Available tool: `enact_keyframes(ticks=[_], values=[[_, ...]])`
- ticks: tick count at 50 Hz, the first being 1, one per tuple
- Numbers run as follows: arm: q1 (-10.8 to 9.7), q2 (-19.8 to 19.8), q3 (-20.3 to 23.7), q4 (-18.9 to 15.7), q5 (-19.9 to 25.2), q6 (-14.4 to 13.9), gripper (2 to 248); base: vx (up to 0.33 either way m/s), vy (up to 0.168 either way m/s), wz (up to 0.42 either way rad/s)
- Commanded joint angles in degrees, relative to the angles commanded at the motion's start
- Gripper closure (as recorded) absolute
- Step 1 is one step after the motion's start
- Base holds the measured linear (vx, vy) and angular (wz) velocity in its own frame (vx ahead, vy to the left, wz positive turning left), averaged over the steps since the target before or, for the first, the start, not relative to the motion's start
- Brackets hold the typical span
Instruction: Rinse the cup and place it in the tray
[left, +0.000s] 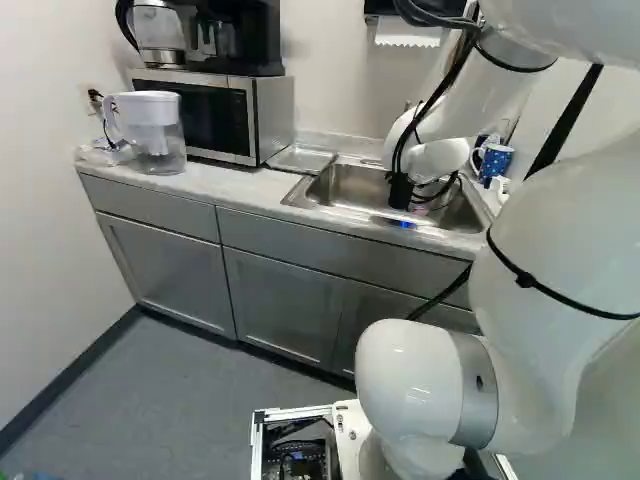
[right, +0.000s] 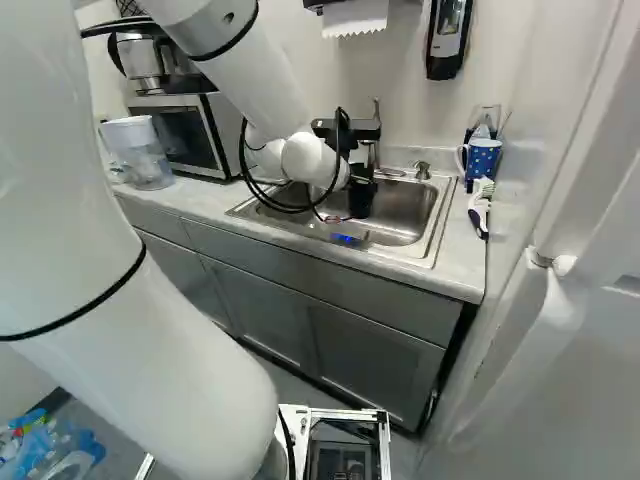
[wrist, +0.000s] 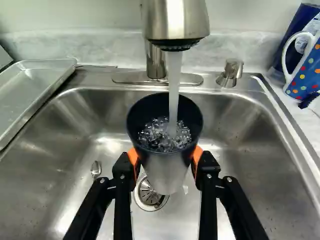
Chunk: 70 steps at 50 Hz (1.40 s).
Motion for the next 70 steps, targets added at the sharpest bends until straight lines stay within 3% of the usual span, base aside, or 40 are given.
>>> enact_keyframes(ticks=[54, 70], values=[[0.02, 0.01, 0.01, 0.00, 0.00, 0.00, 129, 0.000, 0.000, 0.000], [2.48, -0.14, -0.14, 0.00, 0.00, 0.00, 129, 0.000, 0.000, 0.000]])
